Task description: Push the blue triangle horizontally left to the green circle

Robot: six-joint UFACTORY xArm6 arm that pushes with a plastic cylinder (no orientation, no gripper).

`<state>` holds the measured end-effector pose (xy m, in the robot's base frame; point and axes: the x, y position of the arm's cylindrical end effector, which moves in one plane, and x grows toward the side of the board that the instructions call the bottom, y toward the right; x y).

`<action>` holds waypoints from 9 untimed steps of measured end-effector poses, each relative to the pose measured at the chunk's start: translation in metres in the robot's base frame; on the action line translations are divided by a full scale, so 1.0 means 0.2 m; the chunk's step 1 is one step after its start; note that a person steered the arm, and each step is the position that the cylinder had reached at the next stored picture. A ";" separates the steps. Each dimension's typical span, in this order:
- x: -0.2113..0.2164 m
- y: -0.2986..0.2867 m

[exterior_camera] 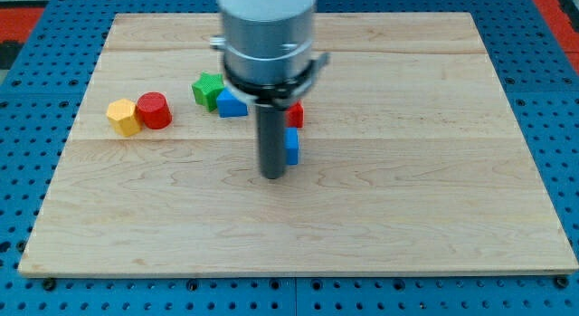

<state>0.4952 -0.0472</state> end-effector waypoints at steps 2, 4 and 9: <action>-0.15 -0.19; -0.23 -0.02; -0.81 -0.60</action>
<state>0.3325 -0.1682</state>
